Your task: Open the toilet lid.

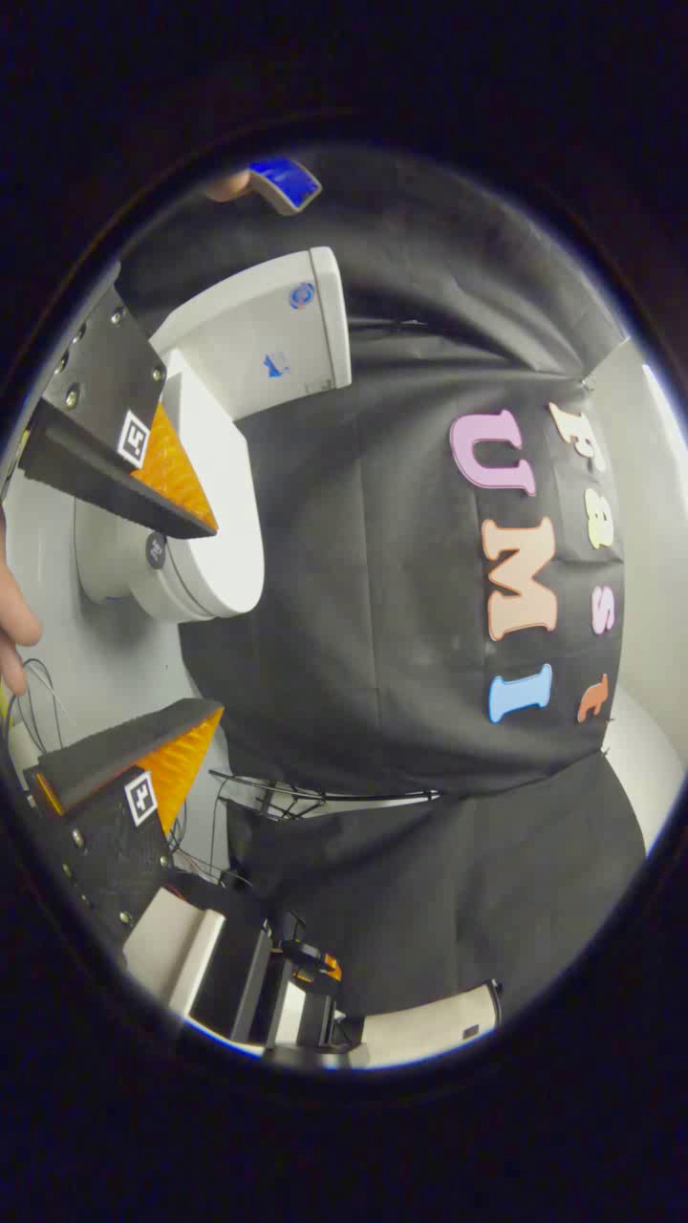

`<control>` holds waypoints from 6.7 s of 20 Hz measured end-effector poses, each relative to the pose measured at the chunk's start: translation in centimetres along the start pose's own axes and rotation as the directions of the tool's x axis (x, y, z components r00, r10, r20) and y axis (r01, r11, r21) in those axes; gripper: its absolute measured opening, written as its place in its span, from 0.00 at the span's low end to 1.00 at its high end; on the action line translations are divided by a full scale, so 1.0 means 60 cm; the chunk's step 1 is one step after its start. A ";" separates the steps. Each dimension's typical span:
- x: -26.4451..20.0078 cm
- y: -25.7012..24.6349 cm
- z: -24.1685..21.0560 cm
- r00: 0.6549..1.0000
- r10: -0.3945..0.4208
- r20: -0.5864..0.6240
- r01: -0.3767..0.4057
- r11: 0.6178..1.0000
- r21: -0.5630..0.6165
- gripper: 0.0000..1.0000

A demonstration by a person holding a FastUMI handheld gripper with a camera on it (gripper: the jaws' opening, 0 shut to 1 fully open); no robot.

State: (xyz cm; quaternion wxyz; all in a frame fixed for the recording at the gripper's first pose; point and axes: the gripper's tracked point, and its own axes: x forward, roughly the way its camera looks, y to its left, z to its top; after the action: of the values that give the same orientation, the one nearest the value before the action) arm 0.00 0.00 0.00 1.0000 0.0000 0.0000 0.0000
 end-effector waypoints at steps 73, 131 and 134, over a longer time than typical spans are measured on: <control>0.283 0.165 -0.340 0.944 0.112 -0.311 0.227 0.465 0.856 0.01; 0.225 0.416 -0.002 0.983 -0.043 -0.180 0.114 0.908 0.403 0.01; 0.224 0.431 0.007 0.986 -0.047 -0.162 0.107 0.917 0.385 0.01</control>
State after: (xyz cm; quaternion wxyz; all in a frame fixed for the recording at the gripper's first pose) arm 13.41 25.85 0.42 0.9761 0.2002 0.0751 -0.0396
